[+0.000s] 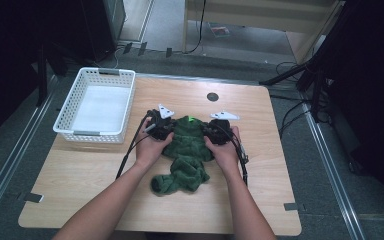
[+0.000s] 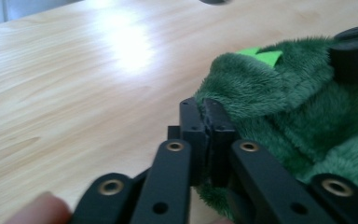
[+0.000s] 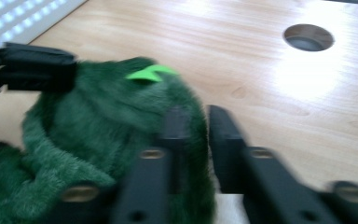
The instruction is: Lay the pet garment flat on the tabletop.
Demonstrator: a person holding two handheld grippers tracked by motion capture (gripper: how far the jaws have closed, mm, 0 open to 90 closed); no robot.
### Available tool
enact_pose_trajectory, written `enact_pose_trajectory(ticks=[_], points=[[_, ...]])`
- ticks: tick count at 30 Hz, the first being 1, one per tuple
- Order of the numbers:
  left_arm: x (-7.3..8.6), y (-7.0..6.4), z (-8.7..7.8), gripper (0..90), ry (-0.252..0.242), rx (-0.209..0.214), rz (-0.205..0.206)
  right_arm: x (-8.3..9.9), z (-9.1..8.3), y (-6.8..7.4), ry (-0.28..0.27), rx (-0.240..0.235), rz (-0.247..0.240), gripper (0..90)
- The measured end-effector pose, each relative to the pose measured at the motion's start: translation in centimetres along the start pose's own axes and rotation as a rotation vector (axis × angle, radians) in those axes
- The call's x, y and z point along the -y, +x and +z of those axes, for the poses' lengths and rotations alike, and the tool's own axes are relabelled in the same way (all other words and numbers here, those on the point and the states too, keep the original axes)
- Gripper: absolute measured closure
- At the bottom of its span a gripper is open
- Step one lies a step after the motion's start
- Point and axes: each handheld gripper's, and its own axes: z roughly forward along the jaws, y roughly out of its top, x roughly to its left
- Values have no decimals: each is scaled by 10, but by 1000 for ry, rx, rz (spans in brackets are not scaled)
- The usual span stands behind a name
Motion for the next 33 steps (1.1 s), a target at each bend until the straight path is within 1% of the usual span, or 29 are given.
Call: enact_pose_trajectory(ticks=[1,2,3,4,5,6,7,9,10,11,13,14,16,18,19,20,21,22,24,25,27,29,30,32,33], points=[[1,6,1,648,9,19,-37,-2,2,-1,6,5,15,668],[3,10,-2,562,11,28,-59,-3,0,-3,7,-6,36,631],[6,14,-5,531,8,38,-73,-3,-3,-5,5,-25,60,595],[10,16,-9,526,9,45,-79,-2,-7,-7,0,-45,76,587],[15,17,-12,518,15,53,-84,1,-13,-9,-9,-52,83,599],[19,18,-16,515,23,68,-80,5,-20,-11,-22,-63,85,614],[24,17,-20,516,34,88,-80,9,-27,-12,-24,-76,89,629],[33,15,-28,526,44,125,-79,21,-40,-12,-15,-108,84,669],[37,13,-31,534,52,131,-76,28,-45,-12,-3,-115,79,679],[41,11,-33,542,60,151,-85,34,-50,-11,6,-114,69,683],[47,8,-36,562,82,170,-93,46,-56,-11,12,-134,86,682],[50,6,-36,566,93,177,-88,51,-57,-11,15,-147,101,679],[54,1,-34,613,105,174,-77,58,-54,-9,31,-177,118,673],[56,-1,-32,676,121,170,-61,62,-49,-4,50,-202,109,672],[57,-2,-32,705,124,173,-60,63,-46,0,57,-208,90,672],[57,-3,-31,749,124,171,-55,64,-43,4,70,-204,78,686],[57,-3,-32,771,128,163,-45,64,-41,6,71,-200,63,713],[57,-2,-31,797,129,156,-37,65,-39,8,75,-184,55,764],[59,-1,-30,827,130,129,-16,66,-37,6,79,-150,78,831],[59,1,-29,833,134,122,-8,67,-36,3,75,-134,100,844],[60,3,-29,841,127,105,1,70,-36,-3,79,-94,118,855],[60,3,-27,843,113,83,10,72,-36,-6,71,-84,119,859],[60,3,-26,844,107,77,11,73,-36,-6,72,-71,106,859],[59,4,-24,843,97,67,-3,73,-35,-3,69,-44,81,859],[58,4,-23,843,93,61,-7,72,-34,-3,66,-36,77,858]])
